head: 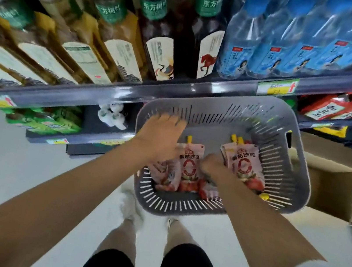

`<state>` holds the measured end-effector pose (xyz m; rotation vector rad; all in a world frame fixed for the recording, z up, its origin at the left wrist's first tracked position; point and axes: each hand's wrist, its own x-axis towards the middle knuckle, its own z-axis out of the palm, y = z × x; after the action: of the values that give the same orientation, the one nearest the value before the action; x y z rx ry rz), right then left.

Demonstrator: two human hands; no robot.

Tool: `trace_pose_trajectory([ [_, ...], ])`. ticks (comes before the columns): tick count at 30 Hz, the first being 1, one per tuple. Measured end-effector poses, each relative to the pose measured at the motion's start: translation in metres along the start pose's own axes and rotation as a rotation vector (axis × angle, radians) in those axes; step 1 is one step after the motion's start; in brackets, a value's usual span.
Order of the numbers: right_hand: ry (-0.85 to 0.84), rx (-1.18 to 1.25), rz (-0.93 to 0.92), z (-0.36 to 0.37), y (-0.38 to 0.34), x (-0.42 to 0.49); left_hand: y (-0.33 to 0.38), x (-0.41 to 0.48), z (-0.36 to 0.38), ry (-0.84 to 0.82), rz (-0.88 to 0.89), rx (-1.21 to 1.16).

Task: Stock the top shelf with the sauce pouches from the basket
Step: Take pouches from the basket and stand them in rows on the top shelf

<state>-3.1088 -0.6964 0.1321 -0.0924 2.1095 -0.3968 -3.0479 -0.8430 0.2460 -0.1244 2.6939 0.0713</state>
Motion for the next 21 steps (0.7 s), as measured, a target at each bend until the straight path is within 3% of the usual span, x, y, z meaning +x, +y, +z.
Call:
trace_pose_trajectory([
  [3, -0.040, -0.022, 0.017, 0.003, -0.001, 0.013, -0.006, 0.005, 0.009, -0.246, 0.052, 0.215],
  [6, 0.010, -0.052, 0.029, 0.007, -0.001, 0.017, -0.006, 0.007, 0.017, -0.470, -0.014, 0.338],
  [12, 0.146, -0.051, -0.232, 0.023, -0.018, 0.011, 0.006, 0.020, 0.007, -0.582, -0.003, 0.438],
  [17, 0.050, 0.154, 0.174, 0.021, -0.013, 0.025, 0.018, 0.036, 0.001, -0.656, 0.037, 0.502],
  [21, -0.010, 0.304, 0.185, 0.014, 0.000, 0.034, 0.025, 0.043, 0.007, -0.603, 0.168, 0.589],
])
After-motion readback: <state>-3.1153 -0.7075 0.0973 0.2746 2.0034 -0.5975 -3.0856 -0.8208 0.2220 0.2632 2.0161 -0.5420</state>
